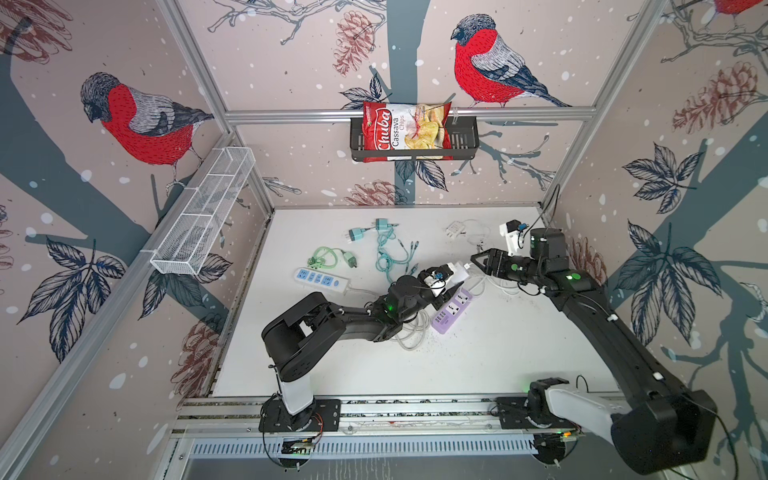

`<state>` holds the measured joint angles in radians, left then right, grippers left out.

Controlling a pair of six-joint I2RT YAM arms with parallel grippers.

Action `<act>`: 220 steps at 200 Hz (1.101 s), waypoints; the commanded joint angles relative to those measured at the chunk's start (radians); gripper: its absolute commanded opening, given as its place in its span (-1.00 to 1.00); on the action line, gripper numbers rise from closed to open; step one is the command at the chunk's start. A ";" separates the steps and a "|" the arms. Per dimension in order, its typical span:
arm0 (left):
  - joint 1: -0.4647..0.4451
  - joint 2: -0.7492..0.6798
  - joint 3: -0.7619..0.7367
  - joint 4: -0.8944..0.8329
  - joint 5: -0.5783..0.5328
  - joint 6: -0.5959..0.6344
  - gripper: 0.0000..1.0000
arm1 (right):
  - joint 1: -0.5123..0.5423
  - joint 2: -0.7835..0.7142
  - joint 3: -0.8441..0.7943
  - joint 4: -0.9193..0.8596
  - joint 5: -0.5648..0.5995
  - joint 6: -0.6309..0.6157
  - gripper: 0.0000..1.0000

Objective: Insert the plug
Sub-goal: 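Lift the white charger toward the right gripper while the right gripper approaches, then close the right gripper on the white charger while the left gripper opens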

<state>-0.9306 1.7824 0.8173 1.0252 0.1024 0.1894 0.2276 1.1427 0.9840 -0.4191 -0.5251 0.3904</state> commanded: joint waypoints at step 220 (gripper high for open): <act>0.020 0.032 0.006 0.122 0.073 0.062 -0.72 | 0.095 0.024 -0.034 -0.003 -0.069 -0.063 0.05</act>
<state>-0.9127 1.8088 0.8124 1.1305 0.1497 0.2600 0.3145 1.1584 0.9348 -0.4286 -0.5739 0.3405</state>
